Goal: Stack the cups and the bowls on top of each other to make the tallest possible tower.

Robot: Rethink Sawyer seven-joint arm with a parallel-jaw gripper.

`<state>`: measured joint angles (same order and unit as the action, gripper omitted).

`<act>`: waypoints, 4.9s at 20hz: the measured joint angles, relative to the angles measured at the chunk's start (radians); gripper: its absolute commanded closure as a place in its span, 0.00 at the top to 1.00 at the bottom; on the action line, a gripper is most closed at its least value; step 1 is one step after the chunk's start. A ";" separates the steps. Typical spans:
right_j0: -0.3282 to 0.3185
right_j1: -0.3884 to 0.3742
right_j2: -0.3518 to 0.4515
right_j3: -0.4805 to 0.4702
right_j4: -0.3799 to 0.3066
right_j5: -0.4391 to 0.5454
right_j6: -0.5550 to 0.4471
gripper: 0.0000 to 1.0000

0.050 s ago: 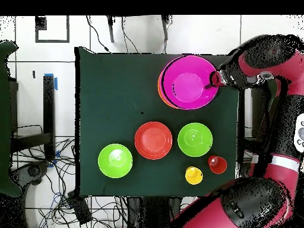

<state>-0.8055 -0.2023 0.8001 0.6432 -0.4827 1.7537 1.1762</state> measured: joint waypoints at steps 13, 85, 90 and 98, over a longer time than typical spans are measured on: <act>0.000 -0.004 0.000 0.069 0.014 0.000 0.000 0.00; 0.015 0.009 0.002 -0.017 -0.009 0.000 0.000 0.00; 0.014 0.008 0.002 -0.015 -0.008 0.000 0.000 0.00; 0.014 0.008 0.002 -0.015 -0.008 0.000 0.000 0.00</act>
<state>-0.7910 -0.1941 0.8023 0.6279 -0.4910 1.7538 1.1760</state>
